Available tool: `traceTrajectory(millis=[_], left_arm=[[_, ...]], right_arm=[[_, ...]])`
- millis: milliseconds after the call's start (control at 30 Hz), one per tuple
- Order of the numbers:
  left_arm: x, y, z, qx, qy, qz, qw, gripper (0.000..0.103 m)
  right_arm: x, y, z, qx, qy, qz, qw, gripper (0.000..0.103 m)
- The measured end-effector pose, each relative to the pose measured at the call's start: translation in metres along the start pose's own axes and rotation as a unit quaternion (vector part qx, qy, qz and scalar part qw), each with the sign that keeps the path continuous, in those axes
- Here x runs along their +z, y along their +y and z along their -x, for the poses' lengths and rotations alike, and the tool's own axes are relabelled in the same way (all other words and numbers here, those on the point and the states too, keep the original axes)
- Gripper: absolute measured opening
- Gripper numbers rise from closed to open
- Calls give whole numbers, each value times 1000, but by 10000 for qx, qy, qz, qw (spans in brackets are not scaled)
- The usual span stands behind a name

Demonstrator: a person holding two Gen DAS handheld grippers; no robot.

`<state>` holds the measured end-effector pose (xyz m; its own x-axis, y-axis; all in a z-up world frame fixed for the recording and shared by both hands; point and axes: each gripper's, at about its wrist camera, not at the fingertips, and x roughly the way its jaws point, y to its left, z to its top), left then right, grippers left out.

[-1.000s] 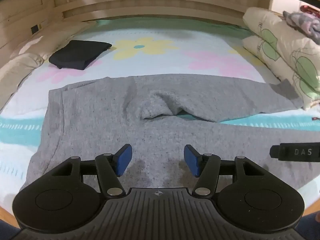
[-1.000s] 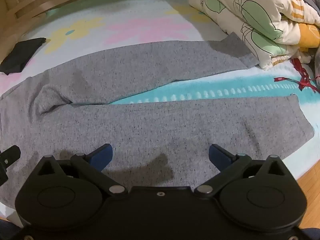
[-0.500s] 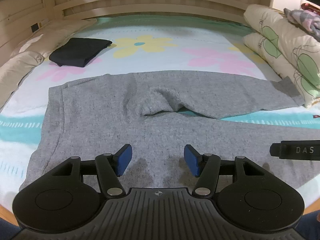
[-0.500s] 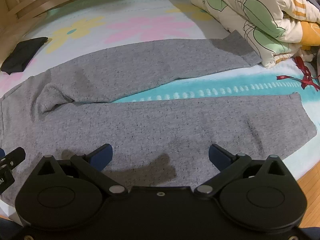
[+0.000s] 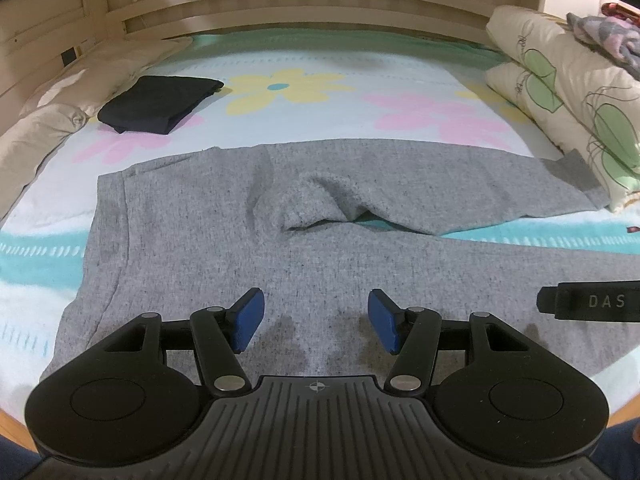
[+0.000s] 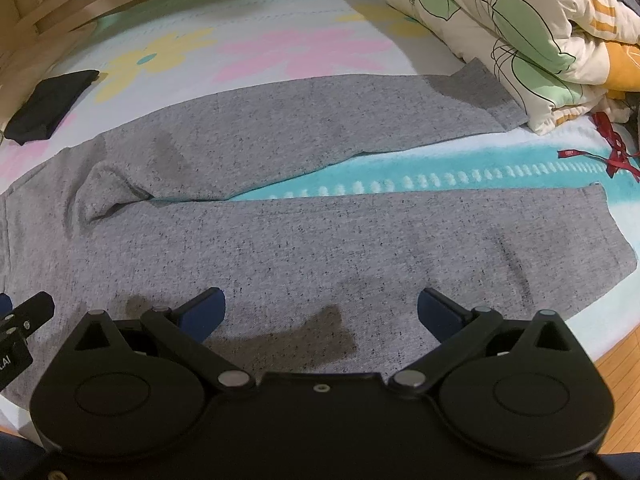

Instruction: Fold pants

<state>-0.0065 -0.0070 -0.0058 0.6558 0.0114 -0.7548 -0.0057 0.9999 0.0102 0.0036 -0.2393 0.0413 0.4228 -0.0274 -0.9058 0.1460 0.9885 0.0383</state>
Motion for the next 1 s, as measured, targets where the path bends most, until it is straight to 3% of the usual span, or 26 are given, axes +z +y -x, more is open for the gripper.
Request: traceTrajectory(millis=[1000], left_arm=[[-2, 0, -2, 29, 15, -101, 9999, 56]], right_arm=[[-1, 1, 0, 36, 20, 7, 10000, 102]])
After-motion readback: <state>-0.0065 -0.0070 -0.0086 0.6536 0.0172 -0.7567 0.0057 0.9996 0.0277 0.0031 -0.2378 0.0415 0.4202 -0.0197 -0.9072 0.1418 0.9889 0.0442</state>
